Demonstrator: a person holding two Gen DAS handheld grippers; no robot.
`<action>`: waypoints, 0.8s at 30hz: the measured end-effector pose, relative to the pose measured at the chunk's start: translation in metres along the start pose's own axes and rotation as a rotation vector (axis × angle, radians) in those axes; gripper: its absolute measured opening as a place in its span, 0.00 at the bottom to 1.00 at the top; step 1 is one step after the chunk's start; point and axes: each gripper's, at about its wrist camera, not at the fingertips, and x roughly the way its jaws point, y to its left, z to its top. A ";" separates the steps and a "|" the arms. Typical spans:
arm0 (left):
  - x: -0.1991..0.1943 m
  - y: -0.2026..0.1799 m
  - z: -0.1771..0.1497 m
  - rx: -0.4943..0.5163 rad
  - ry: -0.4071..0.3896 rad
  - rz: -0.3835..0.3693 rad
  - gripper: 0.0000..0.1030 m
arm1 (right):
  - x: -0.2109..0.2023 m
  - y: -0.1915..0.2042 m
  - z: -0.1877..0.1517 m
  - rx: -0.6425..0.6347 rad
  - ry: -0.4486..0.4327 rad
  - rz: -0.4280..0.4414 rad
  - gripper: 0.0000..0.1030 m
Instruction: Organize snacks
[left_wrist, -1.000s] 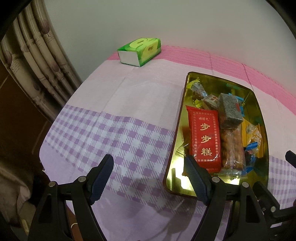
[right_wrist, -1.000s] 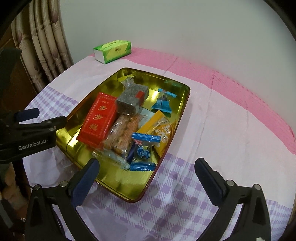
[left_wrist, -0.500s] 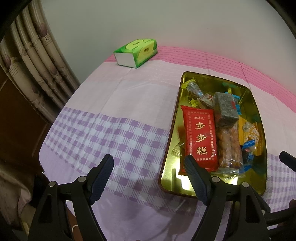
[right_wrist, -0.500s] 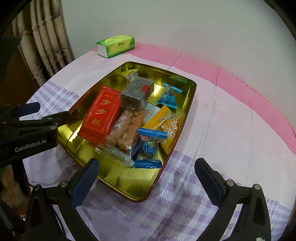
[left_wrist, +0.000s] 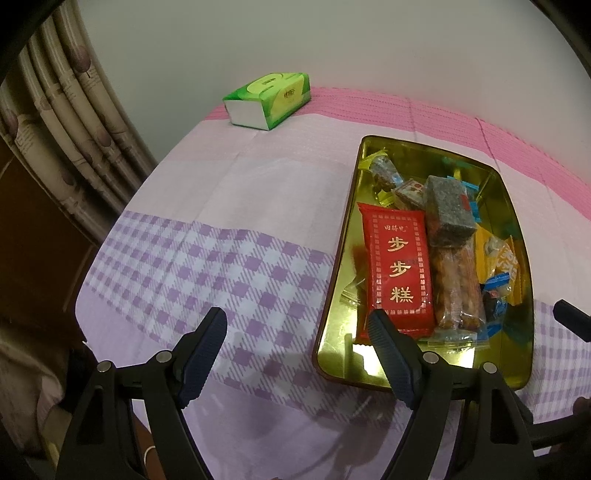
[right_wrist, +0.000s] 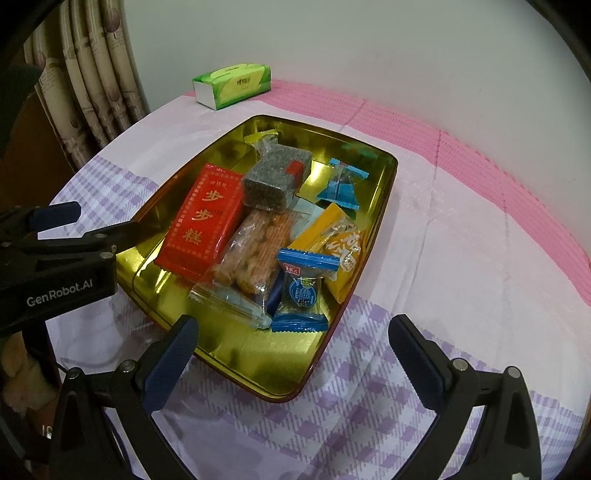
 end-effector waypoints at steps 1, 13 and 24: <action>0.000 0.000 0.000 0.001 0.000 0.002 0.77 | 0.000 0.000 0.000 0.000 0.003 0.002 0.99; 0.000 -0.002 0.000 0.013 0.000 0.002 0.77 | 0.005 0.001 -0.002 0.002 0.012 0.012 0.99; 0.000 -0.003 0.001 0.021 0.001 -0.006 0.77 | 0.006 0.001 -0.002 0.001 0.012 0.013 0.99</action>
